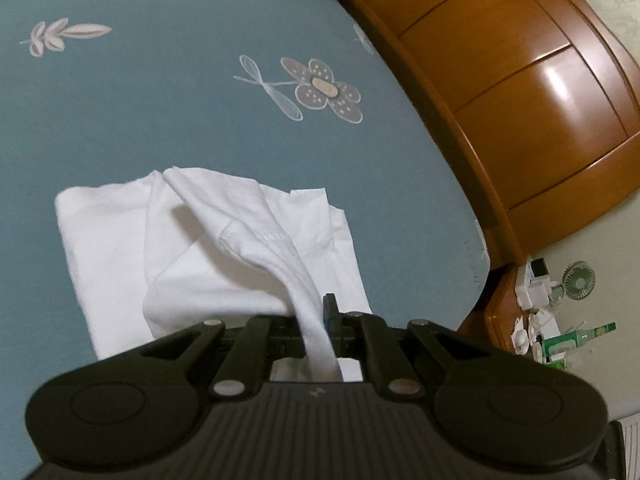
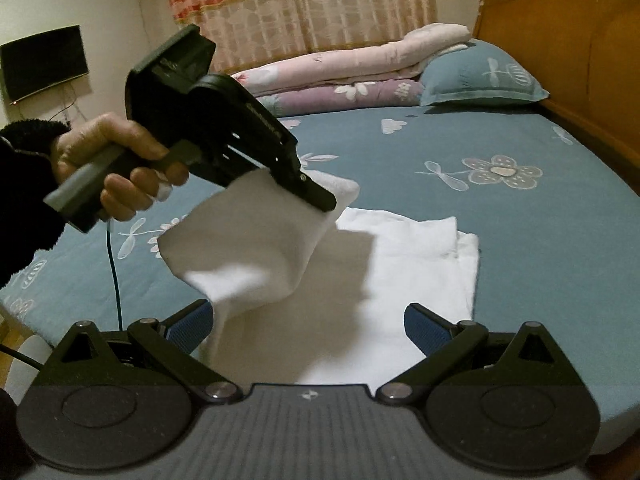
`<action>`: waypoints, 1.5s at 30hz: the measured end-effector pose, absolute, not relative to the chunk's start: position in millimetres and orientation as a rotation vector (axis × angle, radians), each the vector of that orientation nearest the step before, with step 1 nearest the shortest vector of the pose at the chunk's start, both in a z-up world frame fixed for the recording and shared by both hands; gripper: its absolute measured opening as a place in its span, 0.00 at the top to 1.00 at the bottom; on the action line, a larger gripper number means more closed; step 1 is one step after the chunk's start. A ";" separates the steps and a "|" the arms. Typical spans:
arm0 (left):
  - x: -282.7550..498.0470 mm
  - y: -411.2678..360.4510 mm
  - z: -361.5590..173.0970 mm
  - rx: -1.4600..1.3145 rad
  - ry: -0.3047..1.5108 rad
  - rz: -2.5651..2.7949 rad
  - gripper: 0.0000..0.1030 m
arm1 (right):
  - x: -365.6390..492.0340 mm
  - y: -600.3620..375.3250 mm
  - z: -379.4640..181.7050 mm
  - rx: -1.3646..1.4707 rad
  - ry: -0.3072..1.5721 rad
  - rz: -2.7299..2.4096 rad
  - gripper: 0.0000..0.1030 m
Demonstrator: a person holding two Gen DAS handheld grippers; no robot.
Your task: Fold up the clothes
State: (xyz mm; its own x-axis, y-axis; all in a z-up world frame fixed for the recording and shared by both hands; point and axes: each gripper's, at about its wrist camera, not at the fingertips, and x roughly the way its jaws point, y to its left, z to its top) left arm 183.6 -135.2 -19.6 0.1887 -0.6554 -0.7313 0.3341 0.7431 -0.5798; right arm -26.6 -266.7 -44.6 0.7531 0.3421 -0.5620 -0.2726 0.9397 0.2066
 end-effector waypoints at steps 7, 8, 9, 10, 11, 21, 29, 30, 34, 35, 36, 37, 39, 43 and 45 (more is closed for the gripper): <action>187.6 -160.0 -26.4 -0.294 1.203 -0.728 0.95 | -29.0 -270.3 -47.7 0.119 0.642 0.321 0.00; 187.8 -163.7 -28.0 -0.286 1.204 -0.729 0.95 | -29.5 -270.5 -48.0 0.120 0.644 0.319 0.00; 187.8 -166.6 -30.5 -0.284 1.208 -0.725 0.95 | -30.0 -270.6 -48.5 0.120 0.646 0.316 0.00; 189.0 -169.0 -33.6 -0.284 1.214 -0.723 0.95 | -30.1 -270.8 -49.0 0.121 0.649 0.313 0.00; 190.3 -171.0 -37.0 -0.284 1.220 -0.721 0.95 | -30.1 -271.0 -49.5 0.122 0.651 0.310 0.00; 196.1 -193.1 -62.8 -0.331 1.268 -0.753 0.55 | -30.4 -272.5 -51.8 0.112 0.667 0.290 0.00; 195.7 -206.5 -69.2 -0.360 1.276 -0.763 0.34 | -34.6 -272.2 -51.8 0.105 0.676 0.272 0.00; 195.7 -207.7 -70.1 -0.364 1.278 -0.765 0.34 | -35.3 -272.2 -51.6 0.099 0.677 0.267 0.00; 194.7 -208.4 -70.2 -0.374 1.273 -0.780 0.34 | -37.5 -273.3 -51.4 0.091 0.678 0.253 0.00; 193.4 -205.8 -67.5 -0.373 1.263 -0.790 0.34 | -37.3 -273.9 -51.7 0.093 0.680 0.252 0.00; 192.1 -203.2 -64.8 -0.371 1.253 -0.799 0.34 | -36.4 -274.3 -52.3 0.096 0.682 0.251 0.00; 190.8 -200.6 -62.1 -0.369 1.244 -0.809 0.34 | -35.4 -274.5 -53.0 0.099 0.684 0.249 0.00; 191.1 -199.3 -59.0 -0.362 1.231 -0.821 0.34 | -33.7 -273.6 -54.2 0.102 0.688 0.251 0.00; 197.3 -204.4 -57.2 -0.342 1.221 -0.832 0.30 | -31.5 -269.8 -56.3 0.102 0.692 0.262 0.00; 200.4 -207.0 -56.3 -0.332 1.215 -0.838 0.30 | -31.8 -268.9 -56.7 0.101 0.692 0.266 0.00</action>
